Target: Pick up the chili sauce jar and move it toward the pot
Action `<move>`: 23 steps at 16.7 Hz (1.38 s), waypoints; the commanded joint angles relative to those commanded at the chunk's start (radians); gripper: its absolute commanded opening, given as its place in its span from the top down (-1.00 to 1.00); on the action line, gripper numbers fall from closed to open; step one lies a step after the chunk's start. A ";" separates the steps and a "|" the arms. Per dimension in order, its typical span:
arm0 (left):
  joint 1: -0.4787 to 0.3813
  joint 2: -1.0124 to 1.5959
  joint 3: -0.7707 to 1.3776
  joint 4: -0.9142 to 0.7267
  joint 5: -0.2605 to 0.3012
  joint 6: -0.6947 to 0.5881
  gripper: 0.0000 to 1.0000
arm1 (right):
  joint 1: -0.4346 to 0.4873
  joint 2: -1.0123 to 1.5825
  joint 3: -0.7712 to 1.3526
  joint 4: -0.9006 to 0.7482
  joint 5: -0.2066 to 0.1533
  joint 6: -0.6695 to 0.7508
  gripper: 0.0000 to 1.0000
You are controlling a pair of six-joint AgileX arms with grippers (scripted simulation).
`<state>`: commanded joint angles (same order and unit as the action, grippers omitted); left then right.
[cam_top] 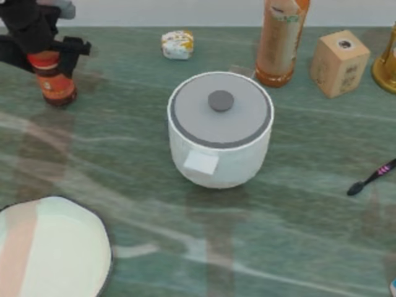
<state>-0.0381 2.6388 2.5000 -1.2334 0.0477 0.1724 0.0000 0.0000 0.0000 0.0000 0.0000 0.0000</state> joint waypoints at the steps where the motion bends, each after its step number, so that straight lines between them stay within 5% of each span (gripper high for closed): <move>1: 0.004 0.000 0.000 0.000 -0.001 0.002 1.00 | 0.000 0.000 0.000 0.000 0.000 0.000 -1.00; 13: 0.022 -0.500 -0.507 0.008 -0.007 -0.002 1.00 | 0.000 0.000 0.000 0.000 0.000 0.000 -1.00; 23: -0.034 -0.566 -0.618 0.055 -0.028 -0.072 1.00 | 0.000 0.000 0.000 0.000 0.000 0.000 -1.00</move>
<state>-0.0720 2.0724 1.8822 -1.1781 0.0200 0.1006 0.0000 0.0000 0.0000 0.0000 0.0000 0.0000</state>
